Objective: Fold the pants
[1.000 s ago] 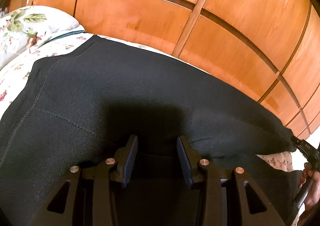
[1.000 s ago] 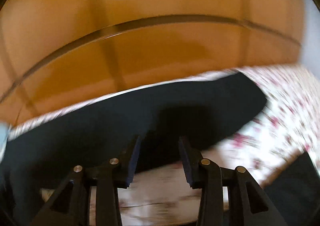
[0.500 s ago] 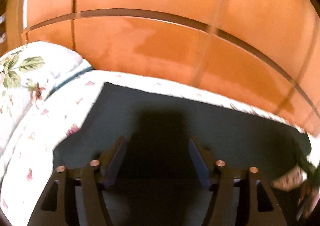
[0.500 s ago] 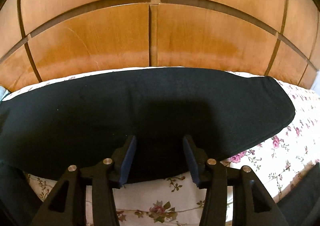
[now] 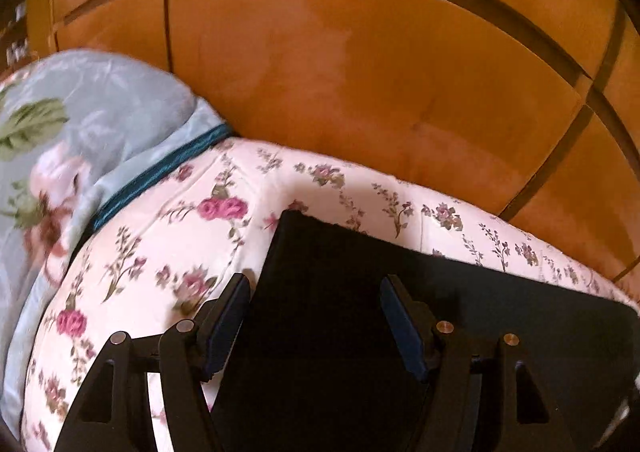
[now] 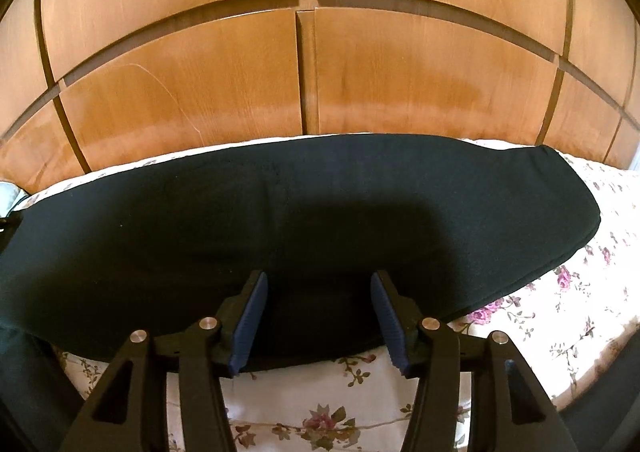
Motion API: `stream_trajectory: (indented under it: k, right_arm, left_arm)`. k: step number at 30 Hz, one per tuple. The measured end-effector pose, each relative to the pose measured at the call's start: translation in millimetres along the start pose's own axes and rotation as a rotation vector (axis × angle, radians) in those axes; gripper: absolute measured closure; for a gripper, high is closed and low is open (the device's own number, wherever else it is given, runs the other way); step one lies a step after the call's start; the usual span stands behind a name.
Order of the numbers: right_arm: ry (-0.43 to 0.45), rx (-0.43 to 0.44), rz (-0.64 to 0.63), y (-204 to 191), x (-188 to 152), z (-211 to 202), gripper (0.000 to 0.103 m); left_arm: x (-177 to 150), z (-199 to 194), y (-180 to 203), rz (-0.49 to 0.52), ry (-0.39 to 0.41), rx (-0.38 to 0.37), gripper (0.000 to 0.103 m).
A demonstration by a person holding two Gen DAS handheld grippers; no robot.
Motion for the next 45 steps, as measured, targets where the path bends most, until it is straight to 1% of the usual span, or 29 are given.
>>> stream_trajectory:
  k: [1, 2, 3, 4, 5, 6, 7, 9, 10, 16, 19, 24, 28, 31, 35, 40, 45]
  right_arm:
    - [0.002, 0.002, 0.003, 1, 0, 0, 0.048]
    - [0.004, 0.002, 0.005, 1, 0, 0, 0.048]
    - [0.005, 0.001, 0.005, 1, 0, 0, 0.048]
    - [0.005, -0.001, 0.004, 1, 1, 1, 0.048]
    - [0.006, -0.006, 0.000, 0, 0, 0, 0.048]
    - [0.006, -0.011, -0.003, 0, 0, 0, 0.048]
    - [0.006, -0.013, -0.006, -1, 0, 0, 0.048]
    - [0.006, -0.015, -0.008, -1, 0, 0, 0.048]
    - [0.006, -0.016, -0.009, -1, 0, 0, 0.048]
    - [0.006, -0.022, -0.015, -1, 1, -1, 0.048]
    - [0.006, -0.026, -0.019, 0, 1, -1, 0.048]
    - [0.007, -0.025, -0.020, 0, 1, -1, 0.048]
    - [0.007, -0.025, -0.020, 0, 1, -2, 0.048]
    - [0.007, -0.025, -0.021, 0, 0, -2, 0.048]
    - [0.007, -0.025, -0.021, 0, 0, -2, 0.048]
    - [0.009, -0.022, -0.019, 1, 0, -2, 0.048]
    - [0.009, -0.023, -0.019, 1, 0, -2, 0.048]
  left_arm:
    - [-2, 1, 2, 0.014, 0.009, 0.008, 0.035]
    - [-2, 2, 6, 0.024, 0.013, 0.016, 0.041]
    - [-1, 1, 8, 0.032, 0.013, 0.008, 0.049]
    - [0, 0, 11, 0.043, 0.012, 0.002, 0.062]
    - [-1, -2, 15, 0.063, 0.014, -0.013, 0.082]
    - [-2, -8, 19, 0.077, 0.014, -0.026, 0.085]
    - [-5, -13, 24, 0.104, 0.022, -0.008, 0.087]
    - [-8, -26, 32, 0.137, 0.063, 0.010, 0.089]
    - [-11, -37, 35, 0.142, 0.094, 0.001, 0.089]
    - [-36, -105, 39, 0.110, 0.219, -0.134, 0.090]
    - [-54, -132, 37, 0.108, 0.250, -0.186, 0.090]
    - [-81, -163, 32, 0.057, 0.263, -0.251, 0.090]
    - [-107, -185, 37, 0.051, 0.277, -0.262, 0.090]
    - [-123, -194, 40, 0.046, 0.283, -0.269, 0.090]
    - [-144, -197, 40, 0.033, 0.274, -0.266, 0.090]
    - [-168, -191, 37, 0.005, 0.247, -0.250, 0.090]
    - [-184, -182, 36, -0.015, 0.223, -0.232, 0.090]
Point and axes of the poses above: each gripper's, at about its wrist camera, not at the fingertips, and z roughly the way its jaws point, y to its right, x to its top, the point moved 1 cm from there along z, roughly the way its jaws point, and after that the axes turned 1 degree about -y, right-handed, at the moved point
